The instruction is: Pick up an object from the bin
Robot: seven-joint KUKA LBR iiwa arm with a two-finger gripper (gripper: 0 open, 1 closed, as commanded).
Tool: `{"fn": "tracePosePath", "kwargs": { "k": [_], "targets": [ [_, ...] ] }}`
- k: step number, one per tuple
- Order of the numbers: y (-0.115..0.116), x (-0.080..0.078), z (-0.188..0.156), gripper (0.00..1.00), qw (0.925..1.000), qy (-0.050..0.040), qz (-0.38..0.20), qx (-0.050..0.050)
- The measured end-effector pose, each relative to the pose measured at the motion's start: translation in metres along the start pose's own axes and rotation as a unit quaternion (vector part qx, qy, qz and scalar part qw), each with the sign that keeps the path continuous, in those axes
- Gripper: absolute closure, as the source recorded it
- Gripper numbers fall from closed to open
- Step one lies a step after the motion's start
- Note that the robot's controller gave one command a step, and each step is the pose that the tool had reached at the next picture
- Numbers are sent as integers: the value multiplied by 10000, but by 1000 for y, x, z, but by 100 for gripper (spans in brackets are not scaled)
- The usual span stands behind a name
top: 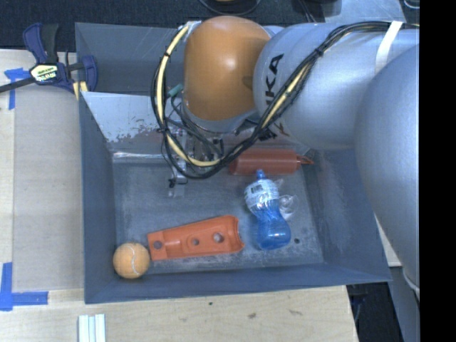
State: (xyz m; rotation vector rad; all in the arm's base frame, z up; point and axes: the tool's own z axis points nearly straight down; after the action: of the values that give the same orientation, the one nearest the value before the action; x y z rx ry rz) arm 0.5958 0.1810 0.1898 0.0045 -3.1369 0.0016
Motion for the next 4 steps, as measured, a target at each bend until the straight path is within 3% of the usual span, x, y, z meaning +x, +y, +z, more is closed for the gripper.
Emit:
{"fn": "tracePosePath", "kwargs": {
  "k": [1,2,3,4],
  "targets": [
    [-1,-2,-5,0,10000,-40,18,-10],
    [-32,75,118,0,9929,-12,-1189,1],
    [-31,83,51,0,9823,-55,-1872,-6],
    [-32,75,117,0,9929,-16,-1187,-3]
  ]
}}
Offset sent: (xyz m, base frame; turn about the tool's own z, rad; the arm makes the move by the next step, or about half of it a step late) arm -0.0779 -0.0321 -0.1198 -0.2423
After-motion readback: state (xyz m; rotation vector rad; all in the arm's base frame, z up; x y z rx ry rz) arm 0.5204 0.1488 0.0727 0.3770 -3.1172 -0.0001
